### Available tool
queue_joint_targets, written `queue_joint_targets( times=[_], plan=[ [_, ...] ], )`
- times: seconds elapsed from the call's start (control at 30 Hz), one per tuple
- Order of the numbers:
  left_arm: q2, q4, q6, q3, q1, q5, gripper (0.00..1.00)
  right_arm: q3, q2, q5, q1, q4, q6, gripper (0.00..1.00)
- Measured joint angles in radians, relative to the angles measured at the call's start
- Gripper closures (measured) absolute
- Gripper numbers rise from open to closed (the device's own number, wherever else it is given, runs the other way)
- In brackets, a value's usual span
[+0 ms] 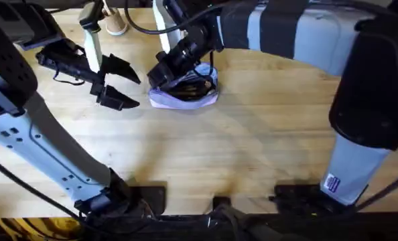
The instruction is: Unzip the bag, pick up the pens from the table one at a time and place them inside, then zip the bag closed.
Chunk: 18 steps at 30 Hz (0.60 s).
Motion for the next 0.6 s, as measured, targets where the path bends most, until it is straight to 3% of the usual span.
queue_joint_targets(
  times=[0.23, 0.6],
  plan=[
    [0.0, 0.0, 0.0, 0.0, 0.0, 0.034, 0.007, 0.049, 0.0, 0.003, 0.0, -0.006, -0.003, 0.968],
    [0.0, 0.007, 0.0, 0.0, -0.036, 0.245, 0.007, 0.095, 0.0, 0.042, 0.0, -0.029, -0.007, 0.968]
  ],
)
